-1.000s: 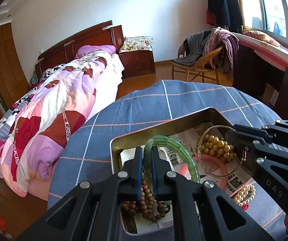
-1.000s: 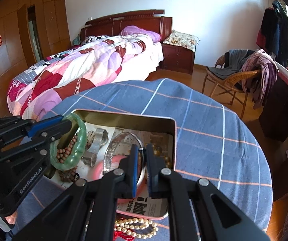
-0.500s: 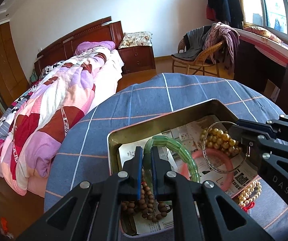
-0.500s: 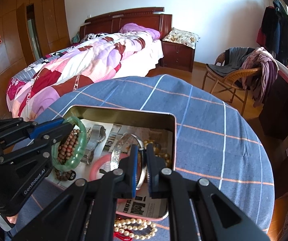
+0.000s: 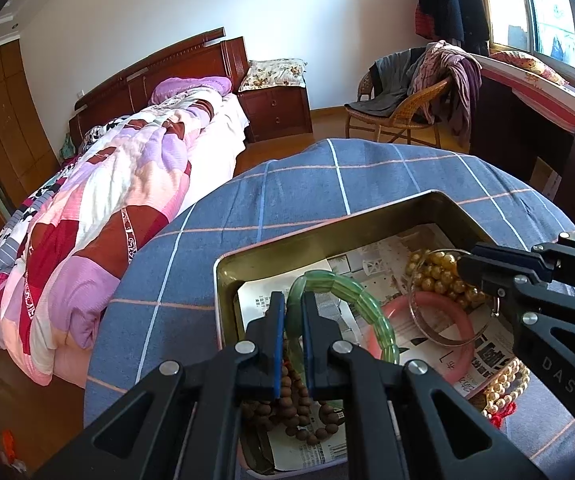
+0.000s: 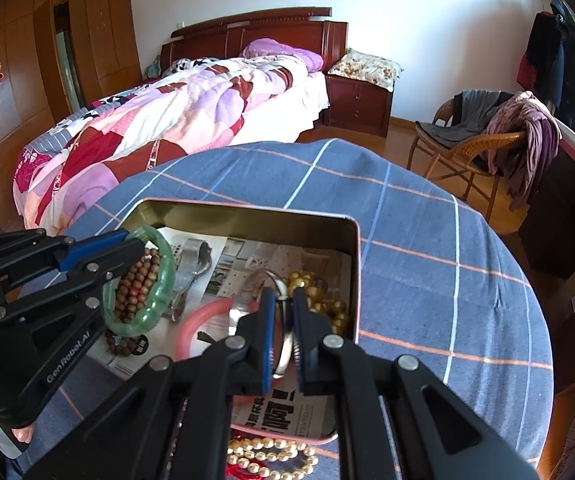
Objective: Organize jewelry
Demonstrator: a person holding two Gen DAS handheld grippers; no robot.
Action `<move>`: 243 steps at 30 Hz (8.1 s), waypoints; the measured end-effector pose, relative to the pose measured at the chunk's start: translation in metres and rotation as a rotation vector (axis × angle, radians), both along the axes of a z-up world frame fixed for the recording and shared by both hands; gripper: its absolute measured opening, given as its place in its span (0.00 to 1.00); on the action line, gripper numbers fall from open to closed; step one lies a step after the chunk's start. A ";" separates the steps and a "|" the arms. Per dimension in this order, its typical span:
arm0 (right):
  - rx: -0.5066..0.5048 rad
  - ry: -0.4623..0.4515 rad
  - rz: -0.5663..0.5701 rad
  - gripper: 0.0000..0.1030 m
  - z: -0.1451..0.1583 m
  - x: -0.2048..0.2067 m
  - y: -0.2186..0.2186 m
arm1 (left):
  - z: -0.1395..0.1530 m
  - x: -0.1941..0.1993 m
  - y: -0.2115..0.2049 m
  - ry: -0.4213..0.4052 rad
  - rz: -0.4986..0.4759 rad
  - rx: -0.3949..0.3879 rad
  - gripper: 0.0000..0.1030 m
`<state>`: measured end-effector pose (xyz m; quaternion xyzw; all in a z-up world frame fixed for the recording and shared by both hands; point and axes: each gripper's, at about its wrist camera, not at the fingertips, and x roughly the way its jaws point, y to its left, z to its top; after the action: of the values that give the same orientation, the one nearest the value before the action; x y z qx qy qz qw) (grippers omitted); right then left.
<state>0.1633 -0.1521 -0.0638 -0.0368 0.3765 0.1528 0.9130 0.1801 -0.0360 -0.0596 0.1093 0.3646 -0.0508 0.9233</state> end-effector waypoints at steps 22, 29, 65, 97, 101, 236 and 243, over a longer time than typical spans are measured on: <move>0.063 -0.017 -0.055 0.52 0.005 -0.009 -0.020 | 0.005 -0.020 0.003 -0.058 0.040 0.047 0.68; 0.087 -0.012 -0.088 0.53 0.007 -0.025 -0.037 | 0.011 -0.054 0.009 -0.097 0.065 0.012 0.68; 0.017 0.154 0.058 0.36 -0.038 -0.073 0.002 | -0.023 -0.118 0.021 -0.009 0.185 -0.057 0.68; 0.012 0.157 0.080 0.23 -0.037 -0.067 0.007 | -0.025 -0.118 0.026 0.015 0.192 -0.083 0.68; 0.027 0.161 0.075 0.07 -0.037 -0.075 -0.001 | -0.024 -0.118 0.029 0.018 0.181 -0.099 0.68; 0.010 0.183 -0.125 0.43 -0.027 -0.092 -0.069 | -0.017 -0.118 0.037 0.068 0.033 -0.238 0.06; 0.041 0.187 -0.142 0.43 -0.030 -0.087 -0.068 | -0.015 -0.118 0.042 0.045 0.074 -0.203 0.06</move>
<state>0.0764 -0.2204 -0.0934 0.0228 0.4586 0.0984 0.8829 0.0626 0.0063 -0.0746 0.0005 0.3819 -0.0560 0.9225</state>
